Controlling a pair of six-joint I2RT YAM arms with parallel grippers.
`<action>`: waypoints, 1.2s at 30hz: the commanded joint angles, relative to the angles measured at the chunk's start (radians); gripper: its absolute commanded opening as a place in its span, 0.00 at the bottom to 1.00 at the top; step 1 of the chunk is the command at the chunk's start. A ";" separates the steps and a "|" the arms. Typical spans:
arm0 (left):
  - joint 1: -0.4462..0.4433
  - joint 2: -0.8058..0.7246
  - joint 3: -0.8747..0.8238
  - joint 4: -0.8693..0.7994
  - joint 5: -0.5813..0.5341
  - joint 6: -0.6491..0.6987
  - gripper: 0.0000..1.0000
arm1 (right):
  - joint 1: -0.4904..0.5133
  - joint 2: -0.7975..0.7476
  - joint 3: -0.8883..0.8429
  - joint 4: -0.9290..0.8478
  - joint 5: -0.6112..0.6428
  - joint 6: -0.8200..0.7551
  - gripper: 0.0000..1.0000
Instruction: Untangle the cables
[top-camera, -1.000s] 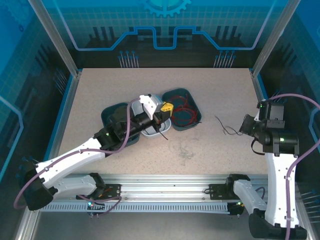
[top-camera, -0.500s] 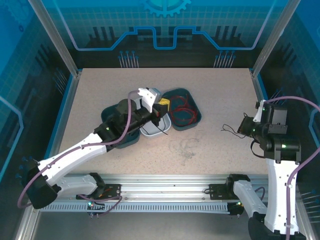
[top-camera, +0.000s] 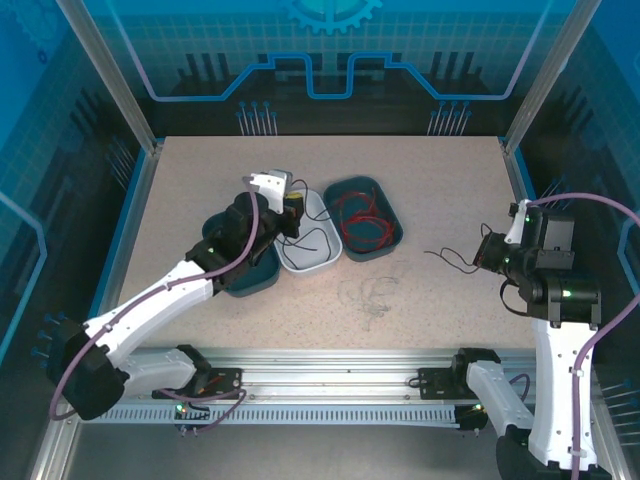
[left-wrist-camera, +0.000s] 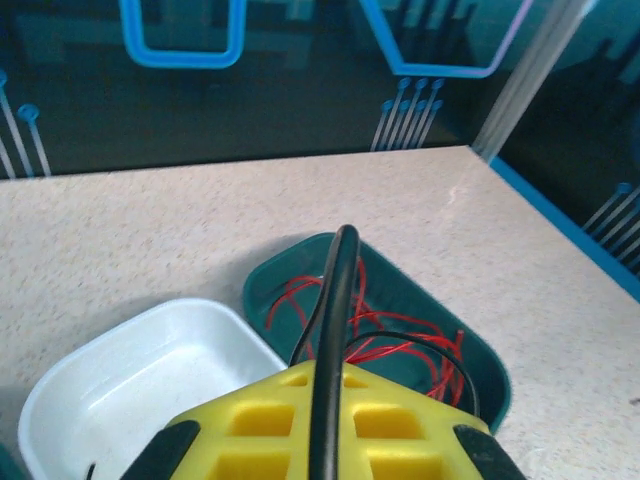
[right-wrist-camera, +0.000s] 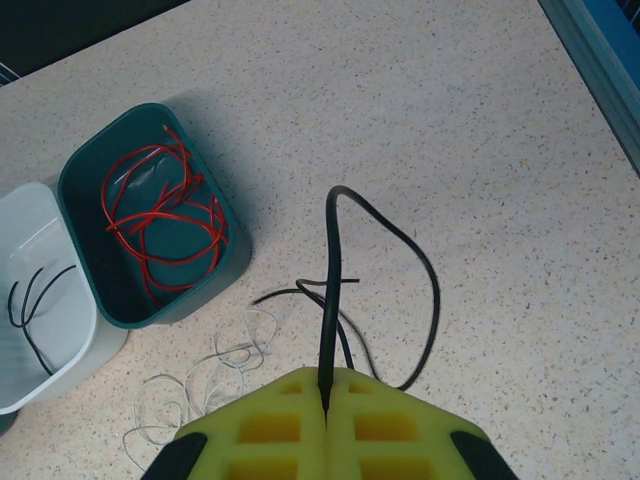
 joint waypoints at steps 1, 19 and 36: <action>0.019 0.052 -0.034 0.004 -0.056 -0.042 0.00 | -0.013 0.000 -0.005 0.015 -0.025 -0.007 0.00; 0.026 0.274 -0.037 -0.017 -0.320 -0.039 0.00 | -0.013 0.012 -0.023 0.028 -0.063 -0.006 0.00; 0.026 0.211 0.013 0.012 -0.535 0.031 0.00 | -0.013 0.031 -0.040 0.054 -0.101 -0.001 0.00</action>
